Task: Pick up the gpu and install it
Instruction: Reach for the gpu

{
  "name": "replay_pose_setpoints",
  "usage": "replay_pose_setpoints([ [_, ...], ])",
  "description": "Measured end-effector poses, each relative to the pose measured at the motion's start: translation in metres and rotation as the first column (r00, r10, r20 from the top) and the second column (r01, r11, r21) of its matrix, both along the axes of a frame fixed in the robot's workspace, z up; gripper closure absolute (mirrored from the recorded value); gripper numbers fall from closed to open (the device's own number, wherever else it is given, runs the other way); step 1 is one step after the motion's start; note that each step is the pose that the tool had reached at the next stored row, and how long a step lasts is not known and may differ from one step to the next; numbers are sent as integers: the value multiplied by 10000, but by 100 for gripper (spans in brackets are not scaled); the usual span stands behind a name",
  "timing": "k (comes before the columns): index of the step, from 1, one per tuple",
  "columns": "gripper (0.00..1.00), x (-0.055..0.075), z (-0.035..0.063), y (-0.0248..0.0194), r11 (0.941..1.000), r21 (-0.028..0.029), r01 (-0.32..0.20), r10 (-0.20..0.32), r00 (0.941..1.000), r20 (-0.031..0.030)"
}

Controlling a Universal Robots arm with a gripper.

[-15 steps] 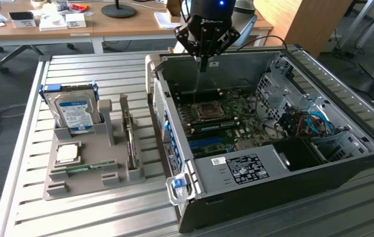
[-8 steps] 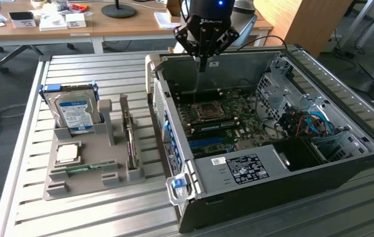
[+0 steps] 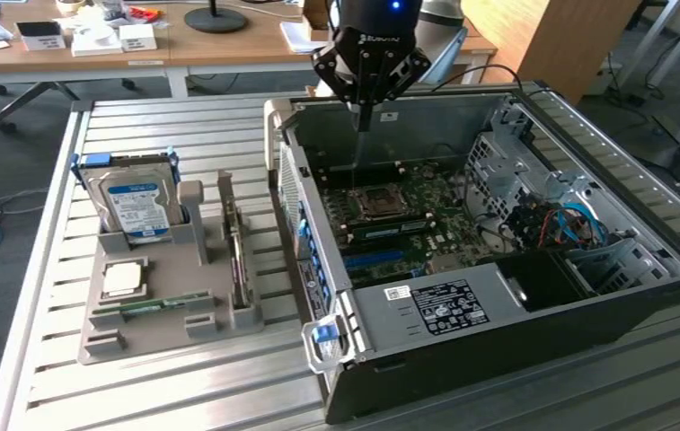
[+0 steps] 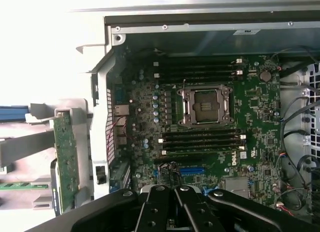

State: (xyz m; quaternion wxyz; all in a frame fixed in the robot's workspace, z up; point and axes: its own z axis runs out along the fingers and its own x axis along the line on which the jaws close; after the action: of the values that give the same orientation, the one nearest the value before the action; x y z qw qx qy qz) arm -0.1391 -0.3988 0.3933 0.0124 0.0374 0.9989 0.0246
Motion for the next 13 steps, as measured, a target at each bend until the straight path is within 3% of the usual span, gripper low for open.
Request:
replay_pose_setpoints([
  [13,89,-63,0,0,10000,0,0,0,10000,0],
])
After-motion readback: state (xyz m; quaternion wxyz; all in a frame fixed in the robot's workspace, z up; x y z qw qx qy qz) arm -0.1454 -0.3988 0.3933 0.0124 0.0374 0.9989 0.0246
